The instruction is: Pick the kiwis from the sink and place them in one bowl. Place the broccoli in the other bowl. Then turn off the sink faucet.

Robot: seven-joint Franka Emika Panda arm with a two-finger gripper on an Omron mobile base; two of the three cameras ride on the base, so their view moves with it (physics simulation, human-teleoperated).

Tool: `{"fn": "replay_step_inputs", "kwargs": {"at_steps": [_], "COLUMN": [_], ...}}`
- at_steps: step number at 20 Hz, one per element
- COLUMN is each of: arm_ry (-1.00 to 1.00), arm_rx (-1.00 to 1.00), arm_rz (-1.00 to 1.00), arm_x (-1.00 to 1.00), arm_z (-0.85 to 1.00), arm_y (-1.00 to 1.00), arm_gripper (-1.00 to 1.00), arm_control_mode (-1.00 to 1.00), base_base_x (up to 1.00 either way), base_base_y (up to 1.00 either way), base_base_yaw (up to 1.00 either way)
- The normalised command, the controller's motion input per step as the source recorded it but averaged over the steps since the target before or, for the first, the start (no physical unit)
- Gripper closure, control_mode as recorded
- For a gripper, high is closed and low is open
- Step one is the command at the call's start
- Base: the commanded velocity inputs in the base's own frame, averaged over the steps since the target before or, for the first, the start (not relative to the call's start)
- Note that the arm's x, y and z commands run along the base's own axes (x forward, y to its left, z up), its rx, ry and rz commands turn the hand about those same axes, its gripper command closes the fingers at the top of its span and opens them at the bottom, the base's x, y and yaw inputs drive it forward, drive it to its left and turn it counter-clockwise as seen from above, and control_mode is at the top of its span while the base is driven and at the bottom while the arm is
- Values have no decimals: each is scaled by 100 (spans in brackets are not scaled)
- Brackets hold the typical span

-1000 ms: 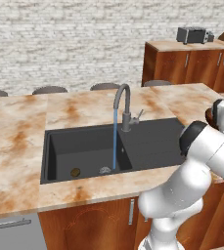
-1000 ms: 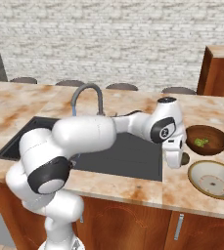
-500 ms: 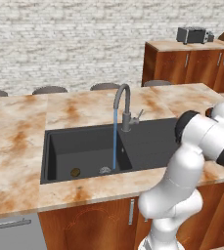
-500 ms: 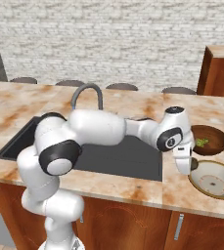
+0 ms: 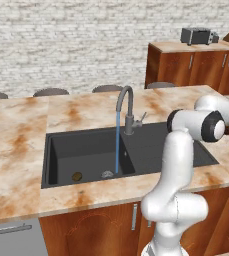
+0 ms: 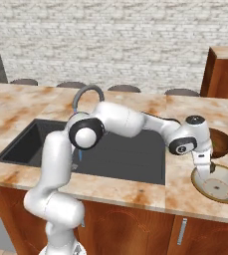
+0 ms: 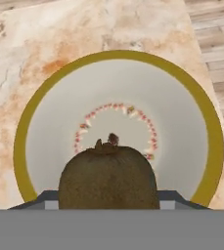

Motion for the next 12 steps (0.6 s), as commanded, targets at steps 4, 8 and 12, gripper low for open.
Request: {"fn": "replay_step_inputs", "kwargs": {"at_steps": [4,8,12], "arm_ry": [0,0,7], "arm_rx": [10,2,0], "arm_rz": [0,0,0], "arm_x": [7,0,33], "arm_z": [0,2,-2], "arm_y": [-82,-13,4], "arm_gripper": [-100,-100,-100], "arm_control_mode": [-100,-100,-100], "base_base_x": [0,0,0], "base_base_y": [0,0,0], "base_base_yaw": [0,0,0]}}
